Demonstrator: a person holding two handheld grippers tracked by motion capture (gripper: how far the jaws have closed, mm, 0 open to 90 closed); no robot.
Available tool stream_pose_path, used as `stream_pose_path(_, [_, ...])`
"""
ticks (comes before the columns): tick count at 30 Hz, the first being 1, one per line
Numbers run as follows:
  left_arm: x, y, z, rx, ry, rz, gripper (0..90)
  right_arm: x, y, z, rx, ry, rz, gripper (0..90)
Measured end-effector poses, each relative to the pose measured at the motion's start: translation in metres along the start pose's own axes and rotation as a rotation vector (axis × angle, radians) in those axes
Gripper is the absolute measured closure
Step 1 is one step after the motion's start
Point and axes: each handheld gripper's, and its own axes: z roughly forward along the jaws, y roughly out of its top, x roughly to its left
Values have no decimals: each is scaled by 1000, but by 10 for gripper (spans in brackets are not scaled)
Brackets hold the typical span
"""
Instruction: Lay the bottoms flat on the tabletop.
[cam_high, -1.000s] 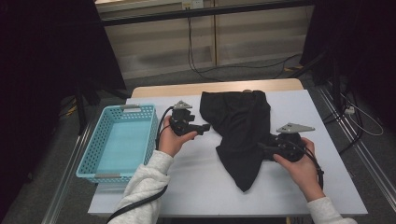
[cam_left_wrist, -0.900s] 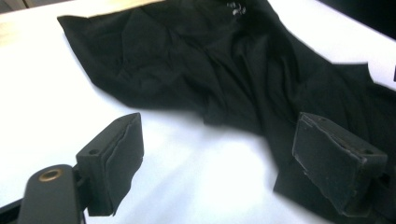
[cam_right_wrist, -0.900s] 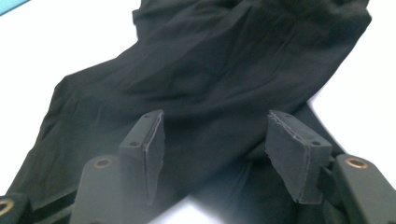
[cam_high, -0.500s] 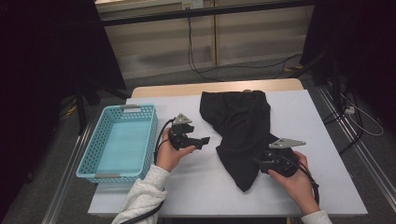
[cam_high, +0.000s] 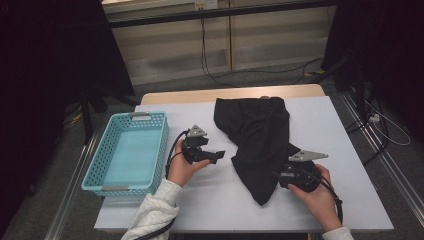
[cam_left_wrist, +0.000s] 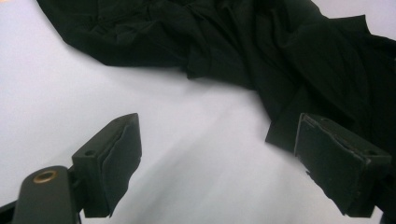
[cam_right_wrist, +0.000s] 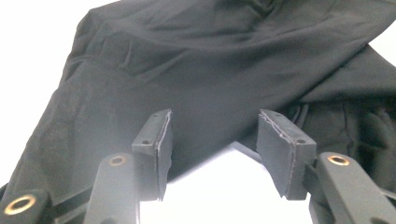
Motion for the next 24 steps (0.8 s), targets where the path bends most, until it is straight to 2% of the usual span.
stream_pose_path(5, [0,0,-1,-3,3,2,147,2,-3,3,31,-1,-5,491])
stream_pose_path(9, [0,0,-1,1,2,0,148,3,-4,4,26,-18,27,534])
stream_pose_path(13, [0,-1,0,7,3,4,148,8,-5,5,27,-55,-5,606])
stream_pose_path(15, [0,-1,-1,-3,6,5,148,10,-5,5,34,-61,2,649])
stream_pose_path(18, [0,0,-1,-12,14,4,148,14,-4,6,39,-70,-15,732])
stream_pose_path(20, [1,-1,-1,-7,15,6,148,16,-3,7,39,-57,-21,788])
stream_pose_path(24, [1,-1,0,-4,13,7,149,14,-3,8,37,-24,15,894])
